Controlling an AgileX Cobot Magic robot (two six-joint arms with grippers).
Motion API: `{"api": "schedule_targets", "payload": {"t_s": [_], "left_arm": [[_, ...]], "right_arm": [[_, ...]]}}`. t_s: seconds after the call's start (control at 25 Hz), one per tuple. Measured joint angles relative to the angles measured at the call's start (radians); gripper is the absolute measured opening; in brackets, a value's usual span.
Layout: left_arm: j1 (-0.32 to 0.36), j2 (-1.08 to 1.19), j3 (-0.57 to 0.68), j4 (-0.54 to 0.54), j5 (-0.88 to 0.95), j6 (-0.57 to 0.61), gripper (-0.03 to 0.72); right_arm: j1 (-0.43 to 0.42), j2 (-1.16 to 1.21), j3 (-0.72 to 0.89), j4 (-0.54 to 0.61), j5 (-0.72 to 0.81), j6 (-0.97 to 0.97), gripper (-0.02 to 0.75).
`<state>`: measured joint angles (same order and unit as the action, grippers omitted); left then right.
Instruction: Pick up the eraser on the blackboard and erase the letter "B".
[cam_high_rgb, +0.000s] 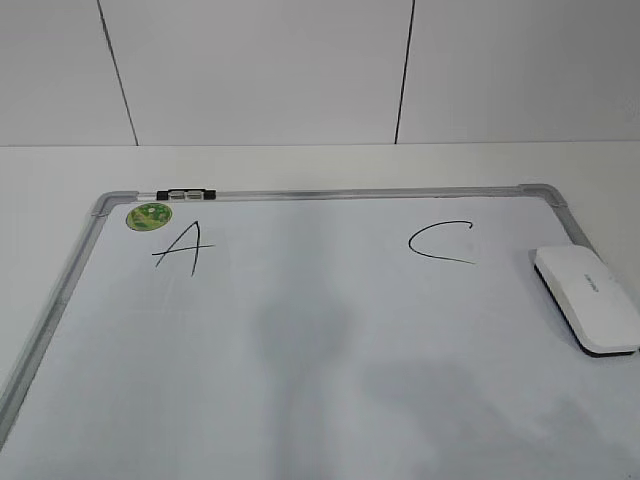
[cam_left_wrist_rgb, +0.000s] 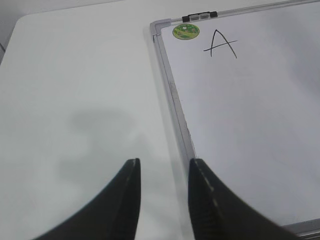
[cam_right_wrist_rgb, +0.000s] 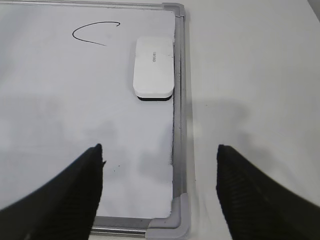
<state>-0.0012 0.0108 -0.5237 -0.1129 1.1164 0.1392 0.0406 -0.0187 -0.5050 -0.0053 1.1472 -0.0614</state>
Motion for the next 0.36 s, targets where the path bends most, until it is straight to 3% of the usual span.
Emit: {"api": "schedule_targets", "payload": {"t_s": [0.36], "left_arm": [[0.0, 0.0, 0.0, 0.0, 0.0, -0.001, 0.242]], "right_arm": [[0.0, 0.0, 0.0, 0.0, -0.002, 0.0, 0.568]]}}
